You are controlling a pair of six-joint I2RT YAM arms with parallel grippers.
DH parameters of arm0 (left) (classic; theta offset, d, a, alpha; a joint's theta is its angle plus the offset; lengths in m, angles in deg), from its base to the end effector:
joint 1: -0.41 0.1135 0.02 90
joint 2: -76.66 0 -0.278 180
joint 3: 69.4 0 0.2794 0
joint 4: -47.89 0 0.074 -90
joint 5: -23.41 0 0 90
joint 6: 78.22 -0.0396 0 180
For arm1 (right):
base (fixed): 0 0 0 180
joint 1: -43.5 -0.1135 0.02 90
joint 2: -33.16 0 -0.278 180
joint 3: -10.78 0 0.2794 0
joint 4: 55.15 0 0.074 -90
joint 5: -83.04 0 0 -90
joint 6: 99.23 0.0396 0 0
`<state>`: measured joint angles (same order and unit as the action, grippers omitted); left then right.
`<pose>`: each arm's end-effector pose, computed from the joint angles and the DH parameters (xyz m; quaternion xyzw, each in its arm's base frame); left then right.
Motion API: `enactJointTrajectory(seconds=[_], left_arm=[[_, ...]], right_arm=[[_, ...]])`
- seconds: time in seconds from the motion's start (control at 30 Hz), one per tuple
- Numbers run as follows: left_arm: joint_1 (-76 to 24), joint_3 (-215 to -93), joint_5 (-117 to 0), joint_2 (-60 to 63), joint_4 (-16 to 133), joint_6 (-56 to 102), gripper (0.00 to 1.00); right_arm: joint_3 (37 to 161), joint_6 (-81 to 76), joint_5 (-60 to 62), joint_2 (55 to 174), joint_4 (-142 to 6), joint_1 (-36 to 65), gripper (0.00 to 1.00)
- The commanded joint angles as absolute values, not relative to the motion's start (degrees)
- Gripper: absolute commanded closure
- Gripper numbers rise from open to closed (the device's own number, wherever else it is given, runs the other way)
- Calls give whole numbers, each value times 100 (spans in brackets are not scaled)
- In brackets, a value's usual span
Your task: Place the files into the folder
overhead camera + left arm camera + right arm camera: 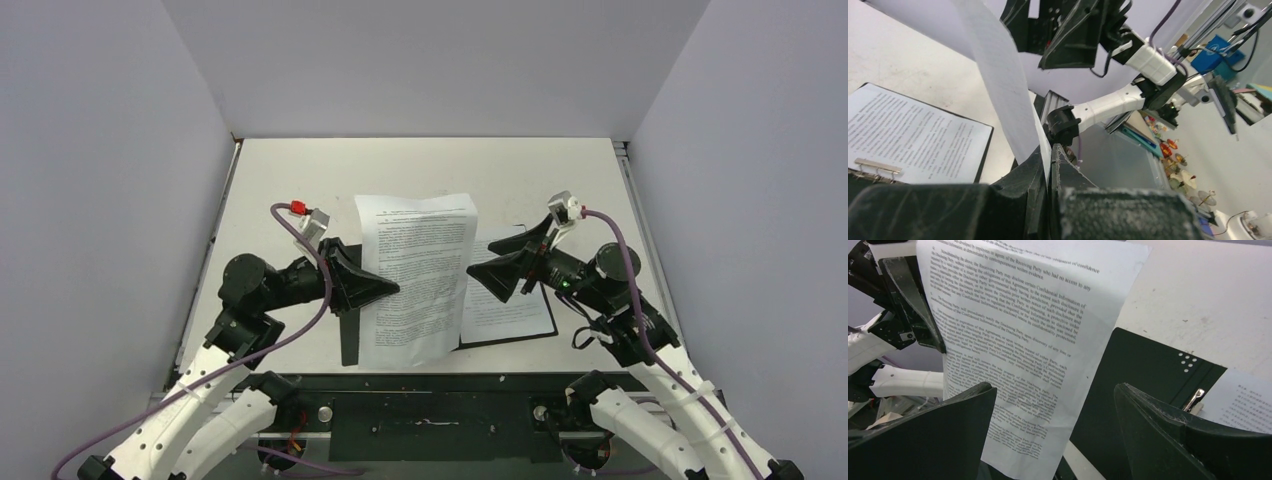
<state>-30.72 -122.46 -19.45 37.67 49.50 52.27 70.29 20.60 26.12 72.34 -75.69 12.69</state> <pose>0.1335 -0.1145 0.3781 0.2639 0.5975 -0.6212 0.4330 0.1381 0.1075 0.3858 -0.2067 0.6773 0.5157 0.4822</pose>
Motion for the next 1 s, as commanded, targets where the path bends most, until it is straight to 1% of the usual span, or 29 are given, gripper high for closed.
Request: enactJointTrajectory(seconds=[0.0, 0.17, 0.43, 0.57, 0.73, 0.9, 0.97], left_arm=[[-3088, -12136, -2018, 3850, 3643, 6015, 100], [-3097, -12066, -2001, 3861, 3099, 6460, 100], [-3097, -11996, -1965, 3815, 2388, 7002, 100], [-3105, -11933, -2025, 3838, 2346, 7040, 100], [-3139, -11743, -2230, 3821, 2382, 7032, 100], [-3201, -11619, -2385, 3752, 2259, 7045, 100], [-3211, -11608, -2442, 3738, 2262, 7034, 100]], right_arm=[[6800, 2553, 2838, 7066, -6548, 1242, 9], [6507, 3004, 2962, 7049, -5960, 1247, 9], [5922, 4086, 3460, 7191, -4096, 1247, 10], [5694, 4601, 3861, 7219, -3102, 1235, 19], [5408, 5149, 3904, 7220, -2197, 1163, 34], [5437, 5283, 3901, 7377, -1918, 1068, 44], [5477, 5270, 3913, 7422, -1917, 1031, 50]])
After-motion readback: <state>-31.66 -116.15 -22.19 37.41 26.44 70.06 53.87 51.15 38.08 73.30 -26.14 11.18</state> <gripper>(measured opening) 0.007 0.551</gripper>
